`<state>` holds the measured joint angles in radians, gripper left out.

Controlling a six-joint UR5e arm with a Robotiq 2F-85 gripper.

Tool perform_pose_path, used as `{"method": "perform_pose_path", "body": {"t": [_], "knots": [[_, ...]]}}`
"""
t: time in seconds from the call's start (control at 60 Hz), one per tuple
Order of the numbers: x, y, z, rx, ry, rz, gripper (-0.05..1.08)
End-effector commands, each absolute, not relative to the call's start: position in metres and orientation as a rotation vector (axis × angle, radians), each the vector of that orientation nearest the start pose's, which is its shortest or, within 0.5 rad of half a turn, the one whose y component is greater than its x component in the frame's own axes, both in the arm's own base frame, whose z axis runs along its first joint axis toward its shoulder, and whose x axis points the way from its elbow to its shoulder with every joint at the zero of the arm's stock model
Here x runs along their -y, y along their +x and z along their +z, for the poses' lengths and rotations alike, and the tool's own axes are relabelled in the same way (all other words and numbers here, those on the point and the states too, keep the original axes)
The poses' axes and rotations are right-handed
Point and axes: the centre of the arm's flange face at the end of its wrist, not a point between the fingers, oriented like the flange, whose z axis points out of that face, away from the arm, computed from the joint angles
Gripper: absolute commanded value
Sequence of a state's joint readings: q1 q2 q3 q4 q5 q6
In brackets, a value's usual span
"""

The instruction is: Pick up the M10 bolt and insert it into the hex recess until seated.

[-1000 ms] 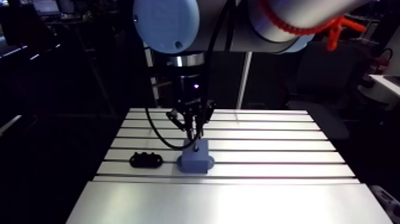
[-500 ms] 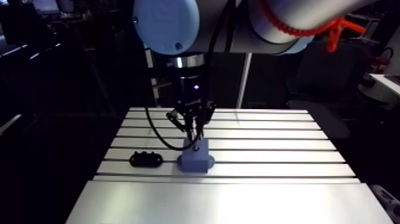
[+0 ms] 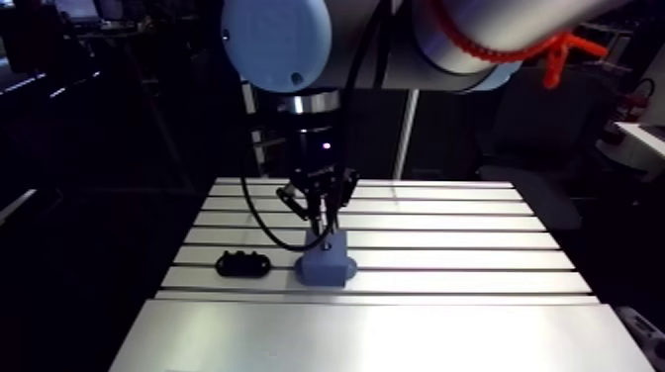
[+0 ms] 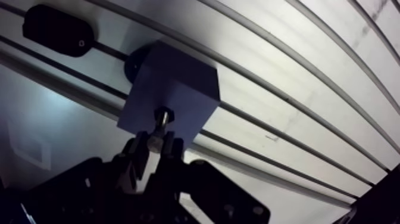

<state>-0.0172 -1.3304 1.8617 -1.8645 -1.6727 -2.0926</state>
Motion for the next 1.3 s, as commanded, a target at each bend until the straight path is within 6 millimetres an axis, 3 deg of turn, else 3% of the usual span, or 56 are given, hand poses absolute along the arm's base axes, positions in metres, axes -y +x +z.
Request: {"method": "perform_pose_path", "body": {"t": [0.017, 1.3], "knots": [[0.1137, -0.5143, 0.2538, -2.786, -0.734, 0.049, 1.08], [0.1145, -0.5149, 0.2551, -2.794, -0.739, 0.052, 1.08]]}}
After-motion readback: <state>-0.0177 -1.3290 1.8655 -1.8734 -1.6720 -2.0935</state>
